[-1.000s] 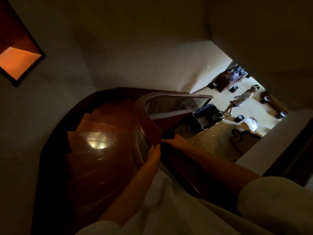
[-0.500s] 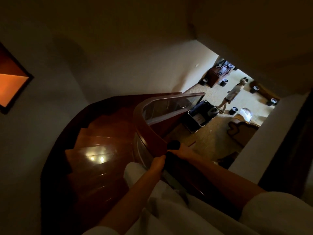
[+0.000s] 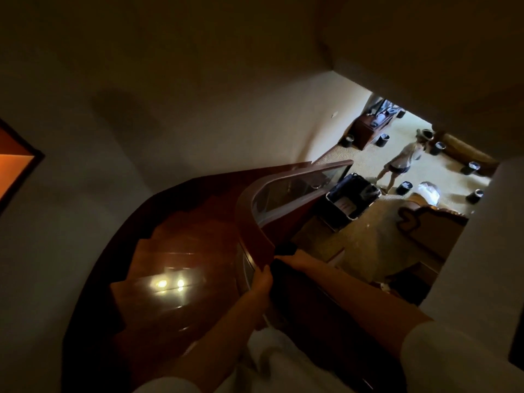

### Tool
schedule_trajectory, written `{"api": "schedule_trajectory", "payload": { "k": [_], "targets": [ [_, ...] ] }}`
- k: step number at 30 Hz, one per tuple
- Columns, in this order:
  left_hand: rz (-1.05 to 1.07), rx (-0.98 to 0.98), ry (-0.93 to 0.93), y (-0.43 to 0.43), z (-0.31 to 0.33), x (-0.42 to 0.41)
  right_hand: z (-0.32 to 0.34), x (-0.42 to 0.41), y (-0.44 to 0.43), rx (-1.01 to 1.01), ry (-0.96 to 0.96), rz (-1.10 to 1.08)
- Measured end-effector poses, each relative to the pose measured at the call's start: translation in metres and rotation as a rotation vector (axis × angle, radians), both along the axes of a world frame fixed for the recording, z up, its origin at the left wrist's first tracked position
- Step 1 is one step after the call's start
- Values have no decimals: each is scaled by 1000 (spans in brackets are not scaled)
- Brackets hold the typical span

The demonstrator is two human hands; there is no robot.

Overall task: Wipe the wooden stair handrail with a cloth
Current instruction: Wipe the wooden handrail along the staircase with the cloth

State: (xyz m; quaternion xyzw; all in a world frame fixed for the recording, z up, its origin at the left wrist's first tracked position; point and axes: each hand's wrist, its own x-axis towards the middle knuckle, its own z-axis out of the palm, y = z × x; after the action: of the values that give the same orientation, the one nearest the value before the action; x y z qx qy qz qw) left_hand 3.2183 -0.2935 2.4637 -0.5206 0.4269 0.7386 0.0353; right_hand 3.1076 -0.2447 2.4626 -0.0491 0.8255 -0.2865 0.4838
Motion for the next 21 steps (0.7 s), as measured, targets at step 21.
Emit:
{"api": "schedule_trajectory", "payload": {
  "k": [21],
  "targets": [
    [193,176,-158,-64,-58,32,-106,-62,-124,-35,83,387]
  ]
}}
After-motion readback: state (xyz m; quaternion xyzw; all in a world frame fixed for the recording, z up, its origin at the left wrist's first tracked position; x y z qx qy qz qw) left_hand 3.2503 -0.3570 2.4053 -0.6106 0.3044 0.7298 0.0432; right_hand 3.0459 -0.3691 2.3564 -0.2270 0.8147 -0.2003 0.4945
